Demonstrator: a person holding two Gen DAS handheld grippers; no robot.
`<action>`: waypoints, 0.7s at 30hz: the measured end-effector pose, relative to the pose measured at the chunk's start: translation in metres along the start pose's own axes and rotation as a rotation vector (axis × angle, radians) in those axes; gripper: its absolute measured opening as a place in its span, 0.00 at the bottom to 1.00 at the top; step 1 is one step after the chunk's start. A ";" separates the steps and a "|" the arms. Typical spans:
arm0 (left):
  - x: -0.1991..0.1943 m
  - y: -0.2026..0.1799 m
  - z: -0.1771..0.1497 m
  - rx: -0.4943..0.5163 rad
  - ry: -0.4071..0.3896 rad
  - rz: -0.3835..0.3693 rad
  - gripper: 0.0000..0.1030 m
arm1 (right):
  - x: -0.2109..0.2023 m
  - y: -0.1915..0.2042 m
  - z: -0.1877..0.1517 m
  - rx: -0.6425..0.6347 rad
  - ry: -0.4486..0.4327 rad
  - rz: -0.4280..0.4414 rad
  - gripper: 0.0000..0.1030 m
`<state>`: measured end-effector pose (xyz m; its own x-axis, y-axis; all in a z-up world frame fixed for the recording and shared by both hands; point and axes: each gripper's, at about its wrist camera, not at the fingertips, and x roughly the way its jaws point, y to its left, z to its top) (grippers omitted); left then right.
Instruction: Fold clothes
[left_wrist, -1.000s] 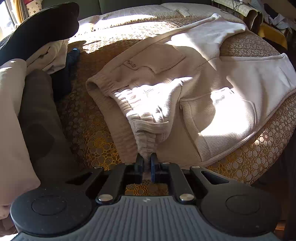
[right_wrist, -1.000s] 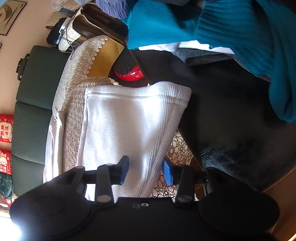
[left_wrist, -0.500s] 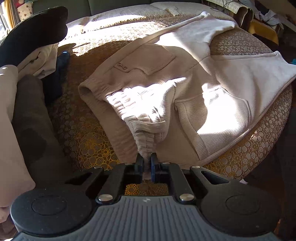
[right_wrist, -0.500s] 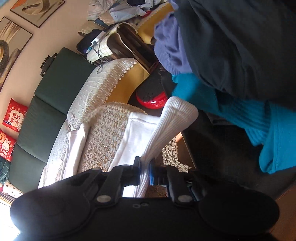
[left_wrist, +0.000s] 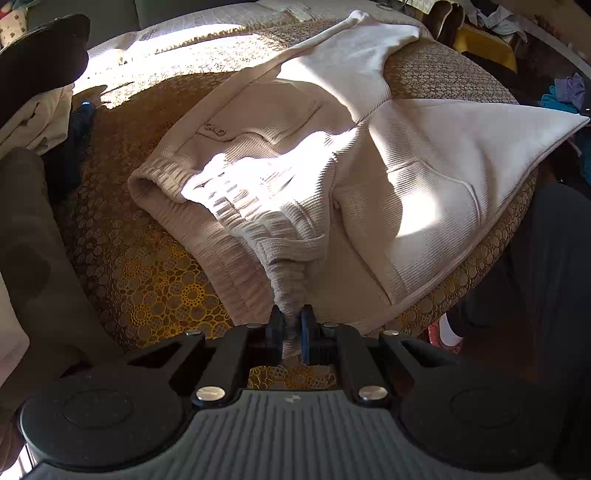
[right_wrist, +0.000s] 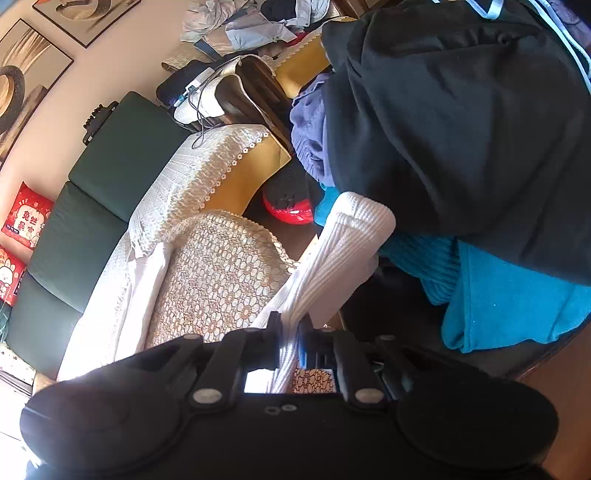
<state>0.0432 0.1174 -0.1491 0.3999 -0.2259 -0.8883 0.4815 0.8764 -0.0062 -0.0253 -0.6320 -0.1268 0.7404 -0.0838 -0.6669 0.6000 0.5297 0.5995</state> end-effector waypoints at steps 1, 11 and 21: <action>-0.001 0.000 0.000 -0.002 -0.001 -0.009 0.07 | 0.001 0.003 0.000 -0.005 0.001 0.004 1.00; -0.001 -0.013 -0.018 0.076 0.017 -0.056 0.65 | 0.008 0.013 0.001 -0.009 0.021 0.024 1.00; 0.007 -0.002 -0.019 0.079 0.023 -0.005 0.22 | 0.006 0.011 0.001 0.006 0.029 0.034 1.00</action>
<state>0.0300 0.1221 -0.1639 0.3797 -0.2192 -0.8988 0.5440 0.8387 0.0253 -0.0137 -0.6274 -0.1234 0.7516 -0.0413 -0.6583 0.5761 0.5272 0.6246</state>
